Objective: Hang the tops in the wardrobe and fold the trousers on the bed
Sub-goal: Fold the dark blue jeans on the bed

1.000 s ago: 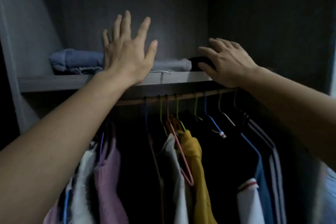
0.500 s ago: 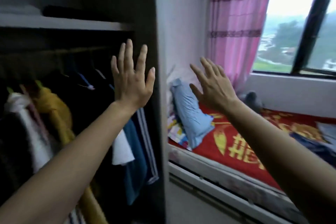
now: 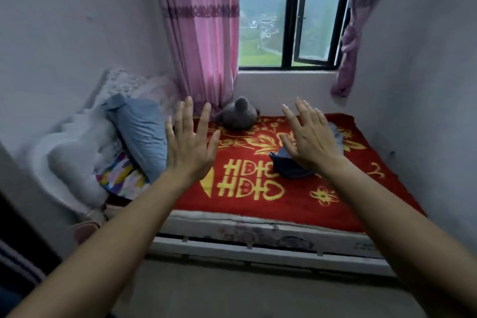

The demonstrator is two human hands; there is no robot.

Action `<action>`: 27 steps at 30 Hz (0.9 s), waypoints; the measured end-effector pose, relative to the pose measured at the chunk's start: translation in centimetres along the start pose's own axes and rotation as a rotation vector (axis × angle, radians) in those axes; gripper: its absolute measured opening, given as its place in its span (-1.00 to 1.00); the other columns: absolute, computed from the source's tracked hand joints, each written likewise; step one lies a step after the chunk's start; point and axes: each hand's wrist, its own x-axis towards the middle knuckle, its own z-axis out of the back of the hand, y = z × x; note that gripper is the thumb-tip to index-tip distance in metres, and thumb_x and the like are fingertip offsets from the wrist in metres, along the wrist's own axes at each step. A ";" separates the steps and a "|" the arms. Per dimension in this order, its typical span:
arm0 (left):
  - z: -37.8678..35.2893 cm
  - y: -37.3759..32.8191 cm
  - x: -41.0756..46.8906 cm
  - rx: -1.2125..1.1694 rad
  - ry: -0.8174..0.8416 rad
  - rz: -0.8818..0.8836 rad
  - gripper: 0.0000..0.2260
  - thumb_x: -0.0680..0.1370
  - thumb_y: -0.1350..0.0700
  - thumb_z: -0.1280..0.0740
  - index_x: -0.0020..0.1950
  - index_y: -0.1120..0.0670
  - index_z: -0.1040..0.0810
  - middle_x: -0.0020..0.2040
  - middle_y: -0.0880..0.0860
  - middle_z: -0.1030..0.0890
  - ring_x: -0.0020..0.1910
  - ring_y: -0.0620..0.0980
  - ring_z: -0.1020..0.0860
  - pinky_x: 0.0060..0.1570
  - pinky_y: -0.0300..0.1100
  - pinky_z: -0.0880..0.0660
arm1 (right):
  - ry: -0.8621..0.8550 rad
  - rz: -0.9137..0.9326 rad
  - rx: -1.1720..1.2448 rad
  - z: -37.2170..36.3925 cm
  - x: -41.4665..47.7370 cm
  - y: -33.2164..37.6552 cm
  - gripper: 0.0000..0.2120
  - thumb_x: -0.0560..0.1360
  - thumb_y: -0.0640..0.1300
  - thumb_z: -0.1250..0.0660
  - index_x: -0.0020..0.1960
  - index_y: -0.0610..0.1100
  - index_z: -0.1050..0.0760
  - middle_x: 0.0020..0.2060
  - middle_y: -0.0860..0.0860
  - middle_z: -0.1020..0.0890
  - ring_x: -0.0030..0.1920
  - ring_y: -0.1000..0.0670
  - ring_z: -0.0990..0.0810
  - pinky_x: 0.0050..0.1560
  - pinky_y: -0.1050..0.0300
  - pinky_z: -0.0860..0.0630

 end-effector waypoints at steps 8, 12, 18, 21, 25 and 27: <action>-16.8 -1.7 6.9 -0.080 0.145 -0.055 -0.42 0.62 -0.19 0.02 0.61 0.01 -0.08 0.61 0.18 -0.01 0.58 0.15 0.02 0.48 0.26 0.00 | 0.155 -0.107 -0.109 -11.7 2.5 -8.0 -0.34 0.60 0.14 -0.18 0.59 -0.12 -0.14 0.54 -0.25 -0.21 0.53 -0.24 -0.22 0.49 -0.19 -0.21; -24.3 -1.5 11.7 -0.089 0.260 -0.087 -0.42 0.65 -0.18 -0.03 0.61 0.03 -0.04 0.60 0.20 0.02 0.58 0.18 0.03 0.47 0.26 -0.03 | 0.212 -0.248 -0.147 -16.4 4.7 -12.4 -0.34 0.58 0.13 -0.23 0.58 -0.14 -0.17 0.53 -0.25 -0.22 0.53 -0.24 -0.22 0.48 -0.20 -0.20; -32.2 -4.4 21.2 -0.113 0.312 -0.206 -0.41 0.64 -0.18 -0.05 0.62 0.02 -0.01 0.61 0.19 0.00 0.59 0.16 0.02 0.49 0.23 -0.09 | 0.271 -0.396 -0.212 -20.6 8.9 -19.2 -0.31 0.57 0.11 -0.26 0.59 -0.15 -0.15 0.54 -0.27 -0.20 0.53 -0.25 -0.20 0.47 -0.21 -0.20; -37.0 -7.0 24.4 -0.132 0.333 -0.246 -0.41 0.64 -0.18 -0.05 0.61 0.02 -0.04 0.60 0.19 -0.05 0.58 0.17 -0.03 0.47 0.22 -0.13 | 0.273 -0.432 -0.210 -23.6 10.4 -23.1 -0.31 0.57 0.10 -0.27 0.59 -0.15 -0.14 0.54 -0.26 -0.19 0.54 -0.24 -0.19 0.48 -0.19 -0.19; -45.0 -10.6 26.2 -0.133 0.422 -0.257 -0.42 0.64 -0.17 -0.06 0.61 0.01 -0.03 0.59 0.19 -0.05 0.57 0.18 -0.03 0.48 0.22 -0.13 | 0.334 -0.436 -0.170 -29.8 11.4 -28.8 -0.31 0.58 0.11 -0.23 0.59 -0.14 -0.11 0.55 -0.25 -0.16 0.55 -0.23 -0.17 0.50 -0.18 -0.19; -49.1 -12.3 27.0 -0.116 0.465 -0.260 -0.42 0.64 -0.18 -0.06 0.61 0.01 -0.03 0.59 0.19 -0.06 0.57 0.18 -0.04 0.47 0.22 -0.14 | 0.375 -0.424 -0.154 -33.4 12.0 -32.0 -0.31 0.59 0.12 -0.22 0.60 -0.13 -0.09 0.56 -0.24 -0.16 0.55 -0.22 -0.16 0.50 -0.17 -0.19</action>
